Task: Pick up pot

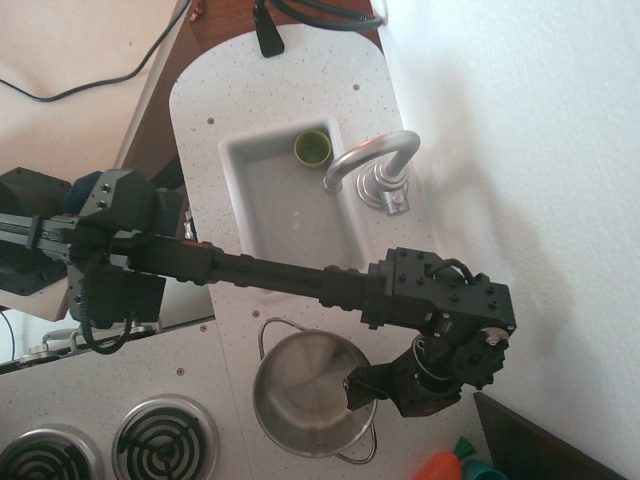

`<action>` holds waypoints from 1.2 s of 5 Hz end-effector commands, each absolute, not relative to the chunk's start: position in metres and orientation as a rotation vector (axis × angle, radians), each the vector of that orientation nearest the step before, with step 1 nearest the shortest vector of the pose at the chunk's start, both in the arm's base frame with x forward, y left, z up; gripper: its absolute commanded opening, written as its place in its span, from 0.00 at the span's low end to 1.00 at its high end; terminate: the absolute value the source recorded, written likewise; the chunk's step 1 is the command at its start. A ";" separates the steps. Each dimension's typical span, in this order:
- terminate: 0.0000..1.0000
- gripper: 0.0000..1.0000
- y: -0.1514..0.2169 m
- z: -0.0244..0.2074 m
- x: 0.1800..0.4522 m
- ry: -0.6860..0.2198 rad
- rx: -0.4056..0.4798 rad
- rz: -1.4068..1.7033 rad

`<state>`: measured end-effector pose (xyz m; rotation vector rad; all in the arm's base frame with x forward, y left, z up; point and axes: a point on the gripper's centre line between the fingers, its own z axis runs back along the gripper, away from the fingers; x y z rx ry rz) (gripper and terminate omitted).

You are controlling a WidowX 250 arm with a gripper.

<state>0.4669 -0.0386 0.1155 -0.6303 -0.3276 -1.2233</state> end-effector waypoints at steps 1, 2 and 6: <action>0.00 1.00 -0.039 0.115 0.467 -0.328 -0.630 -1.223; 0.00 1.00 -0.039 0.115 0.467 -0.328 -0.630 -1.223; 0.00 1.00 -0.045 0.107 0.466 -0.275 -0.623 -1.170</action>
